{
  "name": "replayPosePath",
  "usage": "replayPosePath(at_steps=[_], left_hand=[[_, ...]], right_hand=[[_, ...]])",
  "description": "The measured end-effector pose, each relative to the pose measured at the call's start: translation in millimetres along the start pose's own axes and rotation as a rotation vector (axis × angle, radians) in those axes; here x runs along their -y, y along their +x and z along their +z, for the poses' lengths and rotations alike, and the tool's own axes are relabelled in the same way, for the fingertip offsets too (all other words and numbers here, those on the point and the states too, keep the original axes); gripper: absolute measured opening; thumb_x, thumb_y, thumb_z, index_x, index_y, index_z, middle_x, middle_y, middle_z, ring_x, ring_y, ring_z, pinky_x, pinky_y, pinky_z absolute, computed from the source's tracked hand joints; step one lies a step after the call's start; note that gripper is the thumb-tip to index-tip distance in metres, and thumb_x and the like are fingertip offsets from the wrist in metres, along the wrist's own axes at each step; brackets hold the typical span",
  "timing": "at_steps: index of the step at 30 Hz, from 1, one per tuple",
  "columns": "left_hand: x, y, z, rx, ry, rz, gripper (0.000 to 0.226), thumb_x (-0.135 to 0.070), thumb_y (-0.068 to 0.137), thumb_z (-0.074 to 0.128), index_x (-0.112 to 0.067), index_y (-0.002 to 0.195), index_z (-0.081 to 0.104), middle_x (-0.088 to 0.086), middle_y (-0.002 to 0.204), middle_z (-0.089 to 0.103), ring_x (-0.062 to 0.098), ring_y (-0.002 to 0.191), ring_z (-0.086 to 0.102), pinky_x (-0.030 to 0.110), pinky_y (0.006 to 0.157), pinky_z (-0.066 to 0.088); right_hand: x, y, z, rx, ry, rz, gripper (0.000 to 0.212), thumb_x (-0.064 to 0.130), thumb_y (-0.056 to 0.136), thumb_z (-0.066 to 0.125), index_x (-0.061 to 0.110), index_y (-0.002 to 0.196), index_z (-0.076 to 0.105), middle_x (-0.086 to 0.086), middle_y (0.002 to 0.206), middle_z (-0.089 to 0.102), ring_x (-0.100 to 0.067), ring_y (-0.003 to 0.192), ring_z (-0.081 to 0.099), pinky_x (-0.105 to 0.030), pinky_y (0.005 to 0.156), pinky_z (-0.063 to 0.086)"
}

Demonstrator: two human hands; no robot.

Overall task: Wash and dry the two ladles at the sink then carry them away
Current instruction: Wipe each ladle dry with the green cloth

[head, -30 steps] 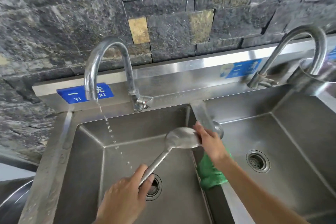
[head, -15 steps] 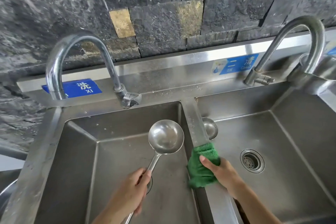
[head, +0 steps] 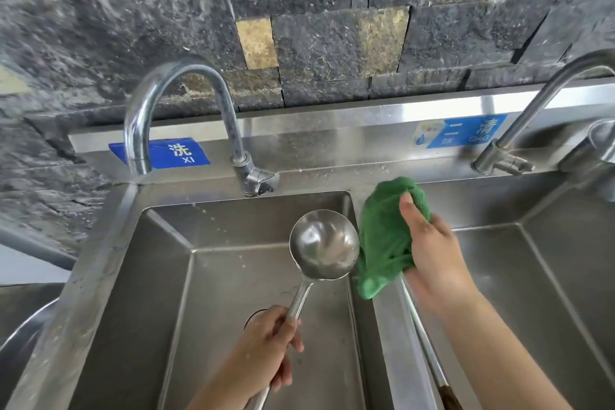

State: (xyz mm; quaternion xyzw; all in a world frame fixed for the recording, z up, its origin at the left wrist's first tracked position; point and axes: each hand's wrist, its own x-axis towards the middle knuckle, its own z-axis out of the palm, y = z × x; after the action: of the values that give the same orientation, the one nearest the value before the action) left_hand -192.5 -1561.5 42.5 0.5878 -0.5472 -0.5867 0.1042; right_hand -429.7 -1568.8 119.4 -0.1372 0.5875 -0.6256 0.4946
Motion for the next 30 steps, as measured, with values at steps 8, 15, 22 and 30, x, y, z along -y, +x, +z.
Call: replayPosePath(at_steps=[8, 15, 22, 30], left_hand=[[4, -4, -7, -0.104, -0.073, 0.031, 0.02, -0.022, 0.104, 0.047, -0.009, 0.096, 0.06, 0.0, 0.065, 0.057, 0.017, 0.031, 0.04, 0.019, 0.033, 0.024], [9, -1, -7, -0.279, 0.126, 0.208, 0.021, -0.025, 0.101, 0.049, -0.017, 0.084, 0.057, 0.012, 0.061, 0.058, 0.014, 0.047, 0.045, 0.037, 0.052, 0.04], [9, -9, -13, -0.321, 0.163, 0.26, 0.027, -0.027, 0.101, 0.047, -0.014, 0.078, 0.052, 0.002, 0.055, 0.052, 0.014, 0.045, 0.043, 0.039, 0.05, 0.038], [-15, -30, -26, -0.265, 0.141, 0.252, 0.028, -0.026, 0.102, 0.046, -0.011, 0.078, 0.049, -0.003, 0.051, 0.047, 0.015, 0.039, 0.04, 0.037, 0.043, 0.036]], right_hand=[[-20, 19, 62, 0.291, -0.65, -0.559, 0.044, 0.051, 0.104, 0.048, 0.011, 0.091, 0.062, 0.007, 0.067, 0.059, -0.01, 0.066, 0.058, -0.034, 0.066, 0.048], [-124, 49, 74, 0.465, -1.571, -0.651, 0.081, 0.067, 0.099, 0.004, 0.021, 0.166, 0.003, -0.006, 0.17, -0.02, -0.022, 0.156, -0.022, -0.04, 0.129, -0.007], [-114, 21, 94, 0.549, -1.402, -0.369, 0.066, 0.049, 0.109, 0.027, 0.014, 0.164, 0.021, -0.009, 0.172, 0.019, -0.023, 0.16, 0.012, -0.038, 0.131, 0.009], [-86, 15, 108, 0.686, -1.45, -0.486, 0.069, 0.049, 0.11, 0.023, 0.022, 0.165, -0.009, 0.001, 0.172, -0.017, -0.014, 0.157, -0.019, -0.04, 0.13, -0.008]])
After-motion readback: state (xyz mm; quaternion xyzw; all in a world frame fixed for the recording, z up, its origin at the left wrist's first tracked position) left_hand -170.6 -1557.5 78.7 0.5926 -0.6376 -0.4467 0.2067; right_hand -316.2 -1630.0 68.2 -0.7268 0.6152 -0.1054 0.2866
